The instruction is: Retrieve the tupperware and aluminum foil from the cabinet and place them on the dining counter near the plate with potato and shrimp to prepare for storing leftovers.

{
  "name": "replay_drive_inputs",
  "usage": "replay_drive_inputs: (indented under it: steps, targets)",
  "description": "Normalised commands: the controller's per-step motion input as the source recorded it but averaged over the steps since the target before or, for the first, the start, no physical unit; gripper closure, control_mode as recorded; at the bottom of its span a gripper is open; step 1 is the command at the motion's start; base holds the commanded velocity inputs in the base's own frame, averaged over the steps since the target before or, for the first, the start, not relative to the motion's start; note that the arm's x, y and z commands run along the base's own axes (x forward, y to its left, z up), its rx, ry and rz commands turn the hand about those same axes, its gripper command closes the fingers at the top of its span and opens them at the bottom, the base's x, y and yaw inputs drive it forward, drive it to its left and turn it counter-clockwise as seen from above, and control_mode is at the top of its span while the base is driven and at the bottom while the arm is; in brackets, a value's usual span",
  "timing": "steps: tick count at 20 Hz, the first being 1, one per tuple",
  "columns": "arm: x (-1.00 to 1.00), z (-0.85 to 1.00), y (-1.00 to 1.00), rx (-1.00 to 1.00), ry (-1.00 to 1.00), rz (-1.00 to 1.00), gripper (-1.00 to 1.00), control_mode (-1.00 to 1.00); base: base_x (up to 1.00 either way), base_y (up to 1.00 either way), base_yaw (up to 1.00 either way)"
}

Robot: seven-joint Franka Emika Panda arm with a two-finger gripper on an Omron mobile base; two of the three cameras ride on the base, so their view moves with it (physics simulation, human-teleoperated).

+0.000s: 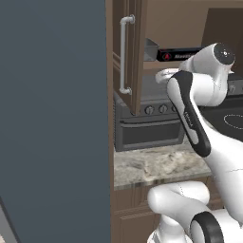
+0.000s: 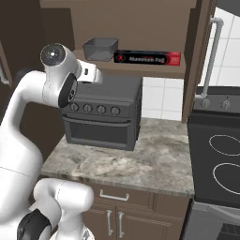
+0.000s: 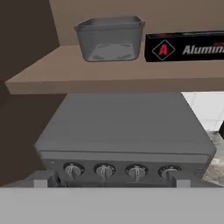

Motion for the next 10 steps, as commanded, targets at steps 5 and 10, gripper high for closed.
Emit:
replay_drive_inputs:
  steps: [5, 10]
  targets:
    - [0.14, 0.51, 0.0, 0.0, -0.18, -0.06, -1.0, -1.0, 0.0, 0.0, 0.0]
    - [0.14, 0.38, 0.01, 0.0, -0.01, -0.07, -1.0, -1.0, 0.0, 0.0, 0.0]
